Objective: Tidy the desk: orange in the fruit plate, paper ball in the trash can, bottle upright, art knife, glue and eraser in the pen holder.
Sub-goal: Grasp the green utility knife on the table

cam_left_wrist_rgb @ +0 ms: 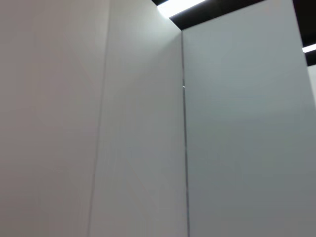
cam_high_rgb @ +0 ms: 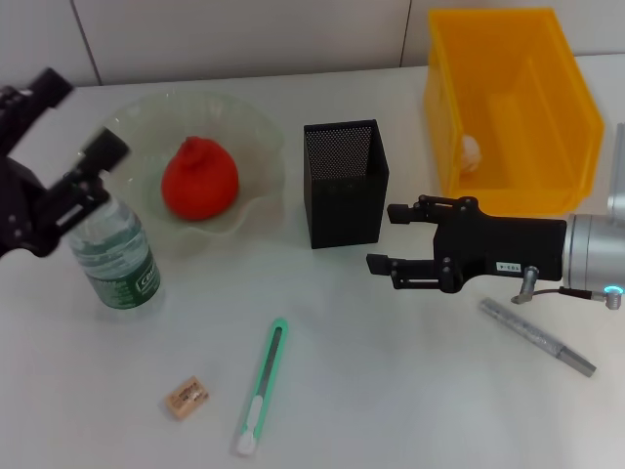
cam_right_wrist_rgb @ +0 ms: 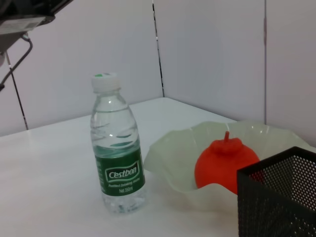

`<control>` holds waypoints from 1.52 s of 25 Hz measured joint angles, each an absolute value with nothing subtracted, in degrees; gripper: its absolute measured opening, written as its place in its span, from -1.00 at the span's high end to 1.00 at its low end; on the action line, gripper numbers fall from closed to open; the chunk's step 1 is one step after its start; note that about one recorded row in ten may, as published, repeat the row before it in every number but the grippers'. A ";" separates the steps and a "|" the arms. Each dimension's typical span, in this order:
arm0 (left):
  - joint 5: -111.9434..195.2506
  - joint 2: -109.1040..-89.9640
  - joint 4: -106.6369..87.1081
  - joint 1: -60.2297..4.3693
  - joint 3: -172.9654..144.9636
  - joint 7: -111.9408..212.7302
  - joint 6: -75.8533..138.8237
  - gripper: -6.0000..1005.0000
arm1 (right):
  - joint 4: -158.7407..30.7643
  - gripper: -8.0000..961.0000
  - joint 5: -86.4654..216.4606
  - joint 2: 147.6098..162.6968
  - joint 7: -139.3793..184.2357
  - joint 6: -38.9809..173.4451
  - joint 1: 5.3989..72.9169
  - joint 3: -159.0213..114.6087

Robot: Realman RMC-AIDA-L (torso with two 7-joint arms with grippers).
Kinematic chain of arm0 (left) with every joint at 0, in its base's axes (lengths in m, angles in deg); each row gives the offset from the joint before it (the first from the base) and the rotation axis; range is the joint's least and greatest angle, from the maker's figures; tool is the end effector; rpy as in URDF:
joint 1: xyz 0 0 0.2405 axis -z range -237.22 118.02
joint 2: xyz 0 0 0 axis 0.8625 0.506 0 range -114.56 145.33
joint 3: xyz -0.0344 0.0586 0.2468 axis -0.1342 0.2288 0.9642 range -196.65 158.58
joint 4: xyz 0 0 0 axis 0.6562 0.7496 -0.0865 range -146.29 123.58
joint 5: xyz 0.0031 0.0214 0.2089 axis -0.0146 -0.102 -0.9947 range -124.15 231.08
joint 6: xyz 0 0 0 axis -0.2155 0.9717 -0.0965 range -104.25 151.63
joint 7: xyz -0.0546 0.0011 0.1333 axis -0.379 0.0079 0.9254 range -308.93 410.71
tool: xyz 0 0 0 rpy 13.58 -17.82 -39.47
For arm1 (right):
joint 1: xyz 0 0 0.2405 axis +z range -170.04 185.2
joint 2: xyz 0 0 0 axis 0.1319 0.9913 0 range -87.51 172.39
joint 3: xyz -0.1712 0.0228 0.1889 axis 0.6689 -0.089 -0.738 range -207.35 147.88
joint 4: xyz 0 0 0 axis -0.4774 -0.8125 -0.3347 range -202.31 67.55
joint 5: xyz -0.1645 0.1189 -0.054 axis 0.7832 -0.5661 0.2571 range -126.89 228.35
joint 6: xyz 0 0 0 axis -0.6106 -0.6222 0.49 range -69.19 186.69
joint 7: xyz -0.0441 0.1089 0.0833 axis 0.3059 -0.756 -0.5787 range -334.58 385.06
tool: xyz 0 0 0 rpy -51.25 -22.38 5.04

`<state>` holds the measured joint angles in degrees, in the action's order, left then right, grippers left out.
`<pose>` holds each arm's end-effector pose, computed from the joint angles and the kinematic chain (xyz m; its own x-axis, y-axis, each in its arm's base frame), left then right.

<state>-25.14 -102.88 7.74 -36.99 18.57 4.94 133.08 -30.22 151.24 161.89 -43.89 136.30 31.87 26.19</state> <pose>-0.2583 0.2738 0.0340 0.4232 -0.2225 0.8783 0.3736 -0.8403 -0.3929 0.2735 0.3222 -0.0261 0.8476 -0.2329 -0.4768 -0.3946 -0.8774 -0.2729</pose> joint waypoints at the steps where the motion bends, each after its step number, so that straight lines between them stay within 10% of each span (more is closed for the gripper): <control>1: -25.18 -102.80 10.56 -36.98 22.44 3.63 132.41 -0.55 | -30.25 -0.60 151.23 161.88 -43.88 136.01 31.85 26.25; 38: -43.37 -103.37 30.10 -43.01 35.96 -22.04 116.07 -0.54 | -18.29 -0.60 154.63 161.44 -39.83 152.06 20.73 22.82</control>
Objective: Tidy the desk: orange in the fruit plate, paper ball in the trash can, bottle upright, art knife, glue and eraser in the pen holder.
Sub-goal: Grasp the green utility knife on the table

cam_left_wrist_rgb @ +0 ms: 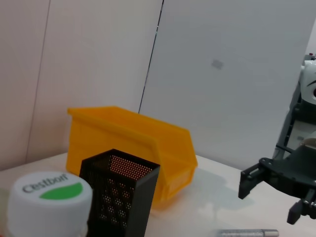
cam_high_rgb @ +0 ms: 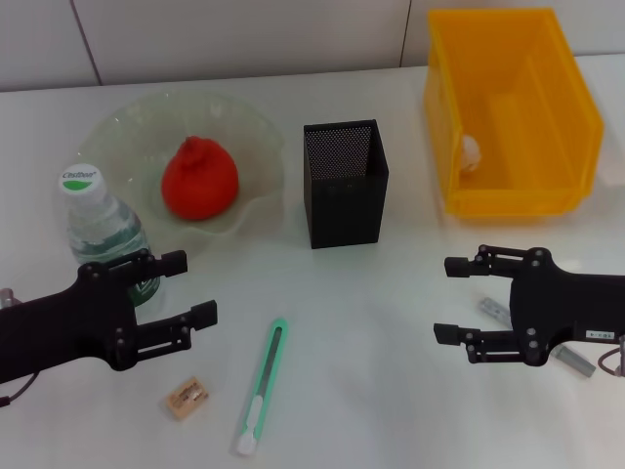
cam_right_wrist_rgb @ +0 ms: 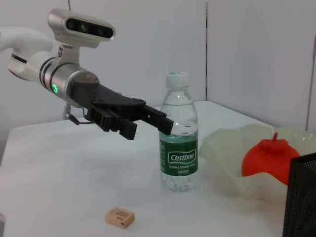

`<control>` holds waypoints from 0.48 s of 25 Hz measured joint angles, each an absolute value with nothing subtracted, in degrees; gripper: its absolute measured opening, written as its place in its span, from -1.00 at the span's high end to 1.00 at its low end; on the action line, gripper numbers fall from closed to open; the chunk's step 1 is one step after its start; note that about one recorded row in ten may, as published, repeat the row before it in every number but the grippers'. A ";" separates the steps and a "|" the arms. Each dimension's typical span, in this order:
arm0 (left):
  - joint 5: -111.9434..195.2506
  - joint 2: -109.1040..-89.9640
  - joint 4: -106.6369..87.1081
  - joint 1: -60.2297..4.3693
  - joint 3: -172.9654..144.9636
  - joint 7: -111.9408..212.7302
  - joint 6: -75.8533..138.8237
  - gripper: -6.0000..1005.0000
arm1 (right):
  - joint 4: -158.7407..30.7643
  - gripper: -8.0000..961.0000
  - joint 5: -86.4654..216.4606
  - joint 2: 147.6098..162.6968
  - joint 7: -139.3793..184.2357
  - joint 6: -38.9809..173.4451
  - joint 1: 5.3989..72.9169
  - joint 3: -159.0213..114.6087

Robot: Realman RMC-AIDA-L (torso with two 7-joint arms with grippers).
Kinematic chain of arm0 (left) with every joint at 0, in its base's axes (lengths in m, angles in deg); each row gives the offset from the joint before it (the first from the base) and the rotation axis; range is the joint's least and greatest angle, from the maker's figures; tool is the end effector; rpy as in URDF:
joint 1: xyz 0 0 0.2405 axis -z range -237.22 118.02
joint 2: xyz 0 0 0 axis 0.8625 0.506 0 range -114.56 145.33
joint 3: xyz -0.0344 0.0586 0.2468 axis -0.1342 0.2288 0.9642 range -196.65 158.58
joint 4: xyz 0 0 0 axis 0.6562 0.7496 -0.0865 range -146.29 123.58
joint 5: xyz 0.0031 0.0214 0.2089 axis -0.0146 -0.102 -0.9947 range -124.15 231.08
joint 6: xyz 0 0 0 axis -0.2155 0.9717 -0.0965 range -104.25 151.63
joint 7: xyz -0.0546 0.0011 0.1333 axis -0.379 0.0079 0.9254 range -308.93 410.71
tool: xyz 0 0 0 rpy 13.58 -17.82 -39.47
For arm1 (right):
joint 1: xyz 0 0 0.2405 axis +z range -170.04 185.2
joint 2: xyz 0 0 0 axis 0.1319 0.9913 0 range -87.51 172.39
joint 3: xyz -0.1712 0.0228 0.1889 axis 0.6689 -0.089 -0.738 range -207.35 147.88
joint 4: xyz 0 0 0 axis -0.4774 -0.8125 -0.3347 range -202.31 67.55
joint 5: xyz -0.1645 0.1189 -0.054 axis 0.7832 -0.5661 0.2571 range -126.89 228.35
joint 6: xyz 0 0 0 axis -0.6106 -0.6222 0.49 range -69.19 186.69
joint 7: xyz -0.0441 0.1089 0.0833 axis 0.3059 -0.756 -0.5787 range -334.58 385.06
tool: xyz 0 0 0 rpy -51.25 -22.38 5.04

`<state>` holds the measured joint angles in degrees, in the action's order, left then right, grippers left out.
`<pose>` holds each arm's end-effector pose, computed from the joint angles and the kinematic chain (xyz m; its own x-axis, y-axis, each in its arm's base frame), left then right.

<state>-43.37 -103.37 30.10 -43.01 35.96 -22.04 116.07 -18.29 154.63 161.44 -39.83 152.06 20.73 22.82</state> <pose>-0.2794 0.2733 -0.0028 0.7526 0.2796 0.5961 0.4277 -0.8960 -0.1196 0.2949 0.2619 0.0118 0.8768 -0.1302 -0.4628 -0.2720 -0.9281 -0.2543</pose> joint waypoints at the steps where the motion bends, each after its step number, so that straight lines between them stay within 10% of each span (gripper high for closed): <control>1: -43.39 -103.39 30.34 -43.18 36.74 -22.41 115.84 -0.54 | -18.49 -0.60 154.78 161.44 -39.81 151.90 20.72 22.24; 12: -44.98 -103.27 48.30 -50.22 50.49 -33.09 103.96 -0.54 | -19.29 -0.60 155.50 161.44 -39.75 150.96 21.46 20.47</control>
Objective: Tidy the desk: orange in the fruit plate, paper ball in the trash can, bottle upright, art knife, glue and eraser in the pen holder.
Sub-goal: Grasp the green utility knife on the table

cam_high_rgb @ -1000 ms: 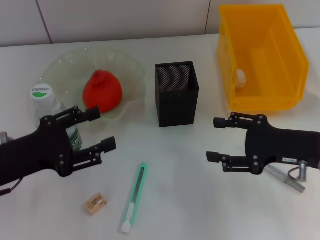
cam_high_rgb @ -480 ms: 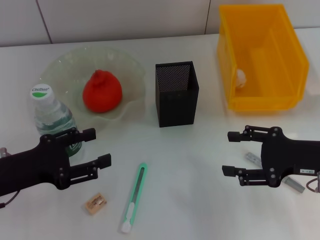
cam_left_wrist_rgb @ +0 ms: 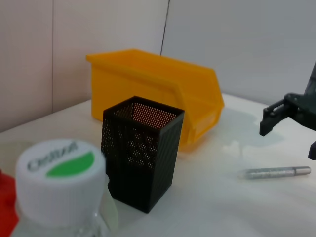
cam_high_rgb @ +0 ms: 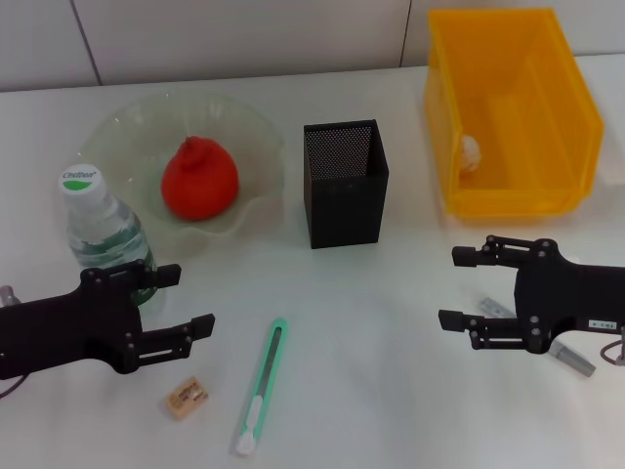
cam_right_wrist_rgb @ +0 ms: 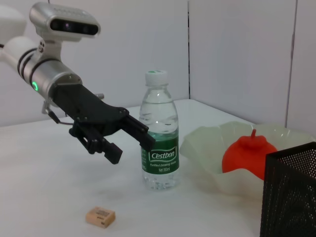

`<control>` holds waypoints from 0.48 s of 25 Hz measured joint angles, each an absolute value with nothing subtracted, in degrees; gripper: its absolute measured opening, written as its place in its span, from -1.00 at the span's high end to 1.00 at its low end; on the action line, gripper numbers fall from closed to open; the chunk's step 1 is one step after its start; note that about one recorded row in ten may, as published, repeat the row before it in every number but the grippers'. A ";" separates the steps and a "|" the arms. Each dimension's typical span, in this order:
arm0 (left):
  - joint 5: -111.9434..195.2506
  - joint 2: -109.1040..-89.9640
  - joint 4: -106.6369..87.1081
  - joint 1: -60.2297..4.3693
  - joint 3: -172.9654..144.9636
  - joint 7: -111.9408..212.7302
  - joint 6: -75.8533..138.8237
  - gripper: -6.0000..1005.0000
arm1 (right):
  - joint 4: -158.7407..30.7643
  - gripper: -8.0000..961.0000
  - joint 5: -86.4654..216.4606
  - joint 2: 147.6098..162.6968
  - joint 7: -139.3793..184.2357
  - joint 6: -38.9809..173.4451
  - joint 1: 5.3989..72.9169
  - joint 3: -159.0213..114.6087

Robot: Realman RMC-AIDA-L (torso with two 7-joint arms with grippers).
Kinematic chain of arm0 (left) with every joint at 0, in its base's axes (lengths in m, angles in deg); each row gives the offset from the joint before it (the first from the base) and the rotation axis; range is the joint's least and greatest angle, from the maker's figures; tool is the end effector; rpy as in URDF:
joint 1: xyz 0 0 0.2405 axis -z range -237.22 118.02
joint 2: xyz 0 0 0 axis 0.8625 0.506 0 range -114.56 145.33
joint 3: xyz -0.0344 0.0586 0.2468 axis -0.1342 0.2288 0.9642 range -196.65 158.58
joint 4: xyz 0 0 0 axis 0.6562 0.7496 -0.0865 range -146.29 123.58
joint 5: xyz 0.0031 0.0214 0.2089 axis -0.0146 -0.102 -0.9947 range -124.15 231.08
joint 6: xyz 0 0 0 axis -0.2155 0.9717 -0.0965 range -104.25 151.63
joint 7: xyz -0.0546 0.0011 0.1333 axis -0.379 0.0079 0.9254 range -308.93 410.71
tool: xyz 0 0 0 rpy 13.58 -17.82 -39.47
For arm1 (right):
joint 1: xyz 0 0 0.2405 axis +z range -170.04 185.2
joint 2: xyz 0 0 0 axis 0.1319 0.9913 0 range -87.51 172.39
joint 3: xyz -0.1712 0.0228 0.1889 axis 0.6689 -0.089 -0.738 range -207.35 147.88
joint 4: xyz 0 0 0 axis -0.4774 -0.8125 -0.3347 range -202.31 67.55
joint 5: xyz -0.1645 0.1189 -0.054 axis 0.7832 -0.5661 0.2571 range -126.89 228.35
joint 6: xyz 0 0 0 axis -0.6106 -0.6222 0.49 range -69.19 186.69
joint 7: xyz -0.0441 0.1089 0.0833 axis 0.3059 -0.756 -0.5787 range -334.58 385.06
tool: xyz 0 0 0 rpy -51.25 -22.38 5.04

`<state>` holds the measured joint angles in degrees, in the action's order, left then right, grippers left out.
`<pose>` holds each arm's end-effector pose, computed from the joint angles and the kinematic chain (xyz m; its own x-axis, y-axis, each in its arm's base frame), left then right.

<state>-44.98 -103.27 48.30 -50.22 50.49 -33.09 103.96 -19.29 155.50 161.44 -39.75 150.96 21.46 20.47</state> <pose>-0.2719 0.2768 -0.0043 0.8549 0.3027 0.4214 0.4199 -0.8807 -0.2193 0.2997 0.2668 0.0149 0.8749 -0.1423 -0.4630 -0.2979 -0.9117 -0.2828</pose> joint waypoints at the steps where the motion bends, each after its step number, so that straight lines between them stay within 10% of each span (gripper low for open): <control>1: -46.00 -103.33 50.76 -50.95 51.22 -34.70 103.64 -0.54 | -19.51 -0.60 155.50 161.44 -39.75 150.75 21.75 20.45; 12: -60.09 -103.36 85.15 -62.35 62.82 -57.08 101.90 -0.54 | -19.88 -0.60 155.50 161.44 -39.81 149.74 21.93 20.44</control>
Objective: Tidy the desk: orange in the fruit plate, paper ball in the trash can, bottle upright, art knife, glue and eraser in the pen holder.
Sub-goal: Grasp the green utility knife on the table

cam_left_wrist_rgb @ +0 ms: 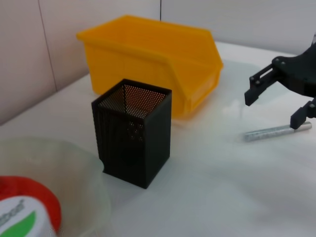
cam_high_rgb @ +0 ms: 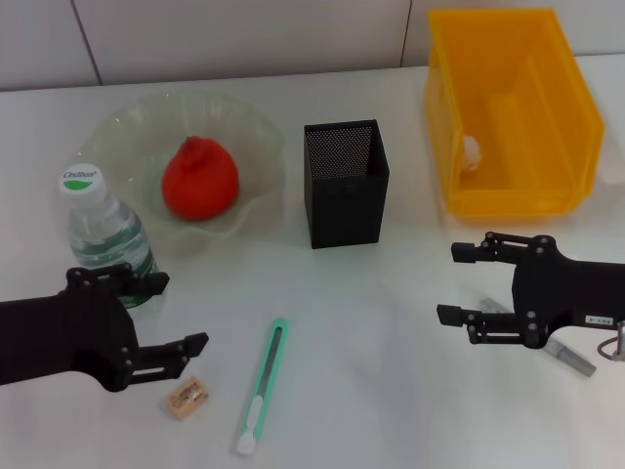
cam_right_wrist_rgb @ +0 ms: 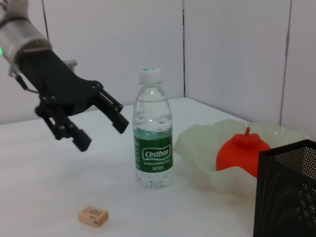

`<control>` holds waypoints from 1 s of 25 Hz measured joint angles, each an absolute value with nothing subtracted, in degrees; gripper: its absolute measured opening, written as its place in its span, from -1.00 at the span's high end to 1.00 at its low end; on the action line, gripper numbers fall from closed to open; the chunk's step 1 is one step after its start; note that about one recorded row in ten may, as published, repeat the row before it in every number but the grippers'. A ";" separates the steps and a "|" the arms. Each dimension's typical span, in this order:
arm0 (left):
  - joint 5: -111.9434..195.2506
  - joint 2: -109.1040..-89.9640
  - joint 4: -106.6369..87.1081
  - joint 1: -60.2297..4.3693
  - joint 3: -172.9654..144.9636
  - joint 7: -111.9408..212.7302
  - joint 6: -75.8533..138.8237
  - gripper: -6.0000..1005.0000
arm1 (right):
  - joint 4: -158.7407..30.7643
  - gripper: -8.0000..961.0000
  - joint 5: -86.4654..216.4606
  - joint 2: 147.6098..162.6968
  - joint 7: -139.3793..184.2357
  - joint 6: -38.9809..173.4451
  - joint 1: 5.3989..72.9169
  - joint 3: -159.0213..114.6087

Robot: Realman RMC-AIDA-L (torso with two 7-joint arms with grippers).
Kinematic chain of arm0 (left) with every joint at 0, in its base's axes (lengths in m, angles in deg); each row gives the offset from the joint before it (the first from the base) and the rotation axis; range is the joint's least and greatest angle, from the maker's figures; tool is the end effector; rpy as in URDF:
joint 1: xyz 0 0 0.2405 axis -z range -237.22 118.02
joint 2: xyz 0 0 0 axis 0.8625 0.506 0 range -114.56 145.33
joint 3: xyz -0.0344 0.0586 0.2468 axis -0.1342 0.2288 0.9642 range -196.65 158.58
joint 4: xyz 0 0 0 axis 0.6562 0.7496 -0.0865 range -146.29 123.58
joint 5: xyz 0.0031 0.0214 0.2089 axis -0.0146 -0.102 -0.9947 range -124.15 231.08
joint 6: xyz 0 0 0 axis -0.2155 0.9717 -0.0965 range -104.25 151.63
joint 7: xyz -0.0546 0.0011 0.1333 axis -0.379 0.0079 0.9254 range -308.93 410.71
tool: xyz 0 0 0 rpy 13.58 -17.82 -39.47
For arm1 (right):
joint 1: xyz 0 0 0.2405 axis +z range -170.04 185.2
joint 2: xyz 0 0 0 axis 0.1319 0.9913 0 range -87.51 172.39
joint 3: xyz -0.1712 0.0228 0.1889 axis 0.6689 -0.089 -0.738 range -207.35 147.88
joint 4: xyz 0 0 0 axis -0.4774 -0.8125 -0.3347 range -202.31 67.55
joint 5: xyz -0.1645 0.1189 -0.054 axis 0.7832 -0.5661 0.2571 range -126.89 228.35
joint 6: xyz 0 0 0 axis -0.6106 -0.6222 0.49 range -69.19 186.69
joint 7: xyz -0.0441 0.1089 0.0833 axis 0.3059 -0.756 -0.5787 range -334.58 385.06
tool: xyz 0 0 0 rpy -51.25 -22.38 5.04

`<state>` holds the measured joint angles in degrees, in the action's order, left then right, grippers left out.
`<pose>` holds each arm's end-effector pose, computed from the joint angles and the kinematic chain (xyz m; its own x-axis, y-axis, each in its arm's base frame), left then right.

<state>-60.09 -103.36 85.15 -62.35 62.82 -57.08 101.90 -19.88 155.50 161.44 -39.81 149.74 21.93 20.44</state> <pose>-0.2170 0.2500 0.0216 0.9388 0.2875 0.1900 0.3370 -0.8810 -0.3322 0.3004 0.2705 0.0136 0.8755 -0.1481 -0.4599 -0.3068 -0.9058 -0.2924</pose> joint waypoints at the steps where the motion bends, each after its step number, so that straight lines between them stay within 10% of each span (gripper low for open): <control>1: -60.09 -103.36 85.15 -62.35 62.82 -57.08 101.90 -0.54 | -19.88 -0.60 155.50 161.44 -39.83 149.63 21.97 20.45; 25: -90.49 -103.47 94.81 -49.80 80.15 -103.14 106.14 -0.53 | -21.29 -0.60 154.99 161.62 -39.53 148.77 22.52 20.27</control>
